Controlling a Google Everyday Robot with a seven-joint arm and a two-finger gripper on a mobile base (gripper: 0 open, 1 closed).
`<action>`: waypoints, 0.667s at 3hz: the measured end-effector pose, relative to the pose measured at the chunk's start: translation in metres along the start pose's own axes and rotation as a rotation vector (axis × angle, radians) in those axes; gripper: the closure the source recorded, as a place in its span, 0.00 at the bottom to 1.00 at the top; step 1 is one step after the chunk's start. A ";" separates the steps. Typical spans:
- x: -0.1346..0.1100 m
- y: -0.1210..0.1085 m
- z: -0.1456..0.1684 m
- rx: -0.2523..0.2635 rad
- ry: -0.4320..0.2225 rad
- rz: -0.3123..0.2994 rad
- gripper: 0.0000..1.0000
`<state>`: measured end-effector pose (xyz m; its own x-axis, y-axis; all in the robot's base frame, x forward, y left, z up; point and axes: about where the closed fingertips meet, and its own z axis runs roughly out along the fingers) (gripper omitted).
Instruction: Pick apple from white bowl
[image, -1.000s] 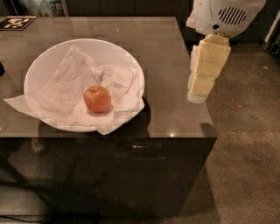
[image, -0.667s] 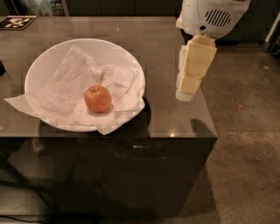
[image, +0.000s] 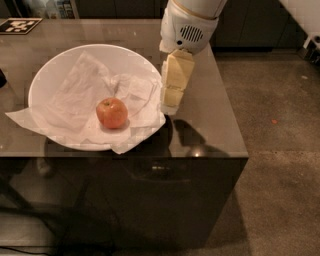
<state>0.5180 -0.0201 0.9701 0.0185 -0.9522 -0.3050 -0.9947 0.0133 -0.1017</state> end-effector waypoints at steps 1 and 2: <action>-0.002 -0.004 0.002 0.015 -0.010 0.001 0.00; -0.004 -0.009 0.011 0.022 -0.038 0.020 0.00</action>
Offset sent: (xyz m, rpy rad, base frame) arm 0.0252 0.0141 -0.0310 0.1099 0.0012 -0.0632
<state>0.5283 -0.0131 0.9616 0.0029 -0.9395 -0.3425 -0.9925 0.0393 -0.1160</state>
